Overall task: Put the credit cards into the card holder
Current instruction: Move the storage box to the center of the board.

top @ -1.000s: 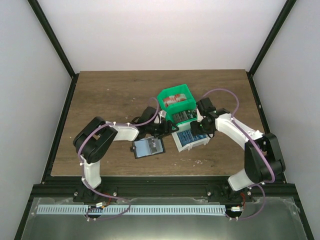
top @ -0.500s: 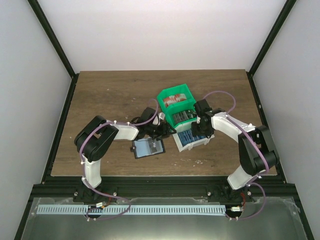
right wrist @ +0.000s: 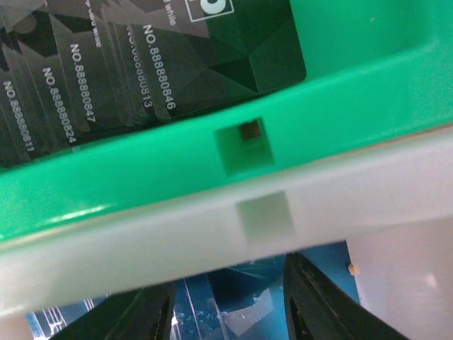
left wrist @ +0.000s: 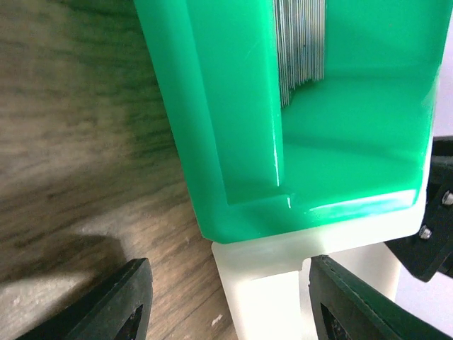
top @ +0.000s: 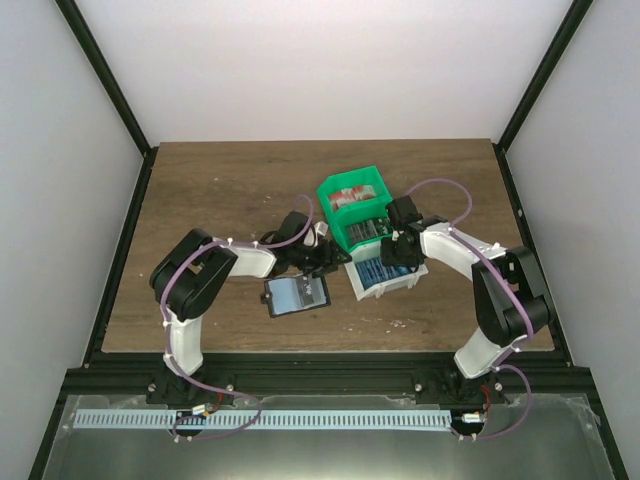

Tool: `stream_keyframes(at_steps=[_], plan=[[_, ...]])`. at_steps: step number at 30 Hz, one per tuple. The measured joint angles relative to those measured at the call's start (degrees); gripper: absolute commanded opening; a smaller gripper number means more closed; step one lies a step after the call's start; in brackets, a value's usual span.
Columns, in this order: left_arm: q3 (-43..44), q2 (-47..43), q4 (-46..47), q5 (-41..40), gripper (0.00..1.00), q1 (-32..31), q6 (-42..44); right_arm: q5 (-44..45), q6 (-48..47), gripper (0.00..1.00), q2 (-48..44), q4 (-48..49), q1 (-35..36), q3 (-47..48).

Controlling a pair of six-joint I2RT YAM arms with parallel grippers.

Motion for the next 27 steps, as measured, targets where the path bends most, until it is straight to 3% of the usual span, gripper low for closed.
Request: stream_keyframes(at_steps=[6,14,23,27], plan=[[2.5,2.8,2.0,-0.6,0.63,0.6,-2.1,0.7,0.2,0.37,0.0,0.6,-0.1,0.0],[3.5,4.2,5.4,-0.7,0.75,0.9,-3.6,0.9,0.3,0.39,0.0,1.5,-0.1,0.0],[3.3,3.7,8.2,-5.2,0.71,1.7,-5.5,2.2,0.3,0.39,0.0,2.1,-0.1,-0.1],[3.7,3.7,9.4,-7.6,0.75,2.2,-7.1,2.2,0.3,0.39,0.0,2.3,-0.1,-0.1]])
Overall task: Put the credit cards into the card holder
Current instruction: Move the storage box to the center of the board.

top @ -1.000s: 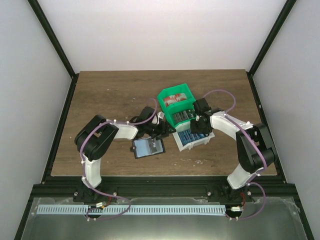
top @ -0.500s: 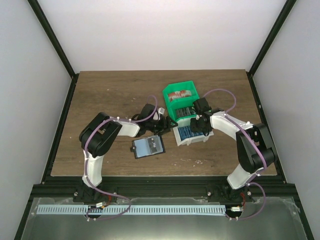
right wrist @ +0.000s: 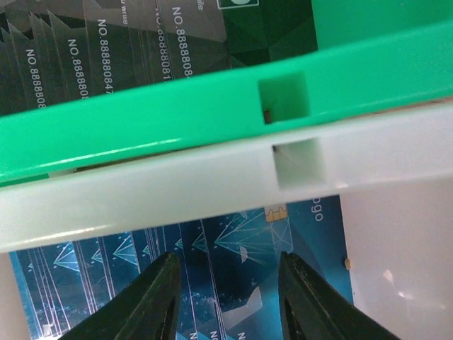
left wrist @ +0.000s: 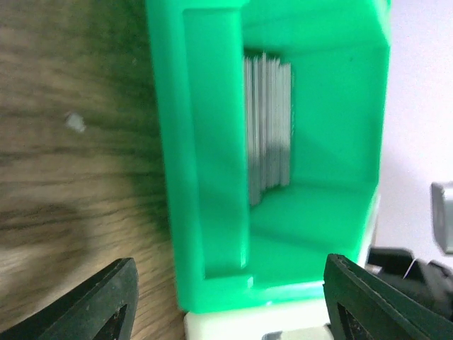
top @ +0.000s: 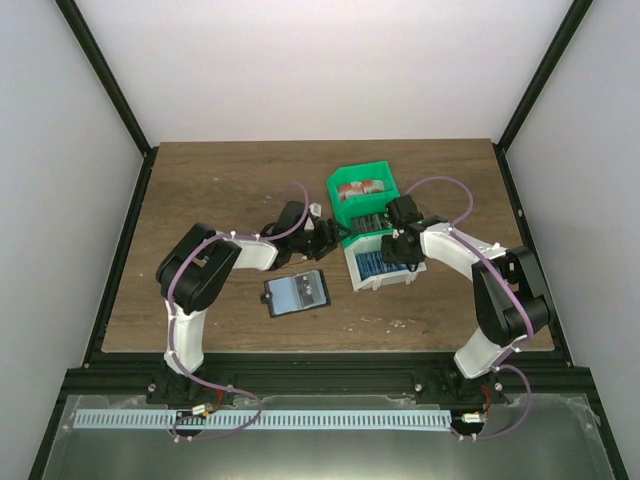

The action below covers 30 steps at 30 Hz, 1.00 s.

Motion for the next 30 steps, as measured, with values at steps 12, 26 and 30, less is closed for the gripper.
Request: stream_keyframes(at_steps=[12,26,30], plan=[[13.6,4.8,-14.6,-3.8,0.66,-1.9,4.9,0.9,0.0,0.4,0.0,0.1,0.0,0.0],[9.0,1.8,-19.8,-6.1,0.57,-4.1,8.7,2.8,0.8,0.4,-0.7,0.0,0.0,0.0],[7.6,0.7,-19.8,-6.1,0.55,-4.2,9.1,3.4,-0.4,0.4,-0.7,-0.3,0.0,0.0]])
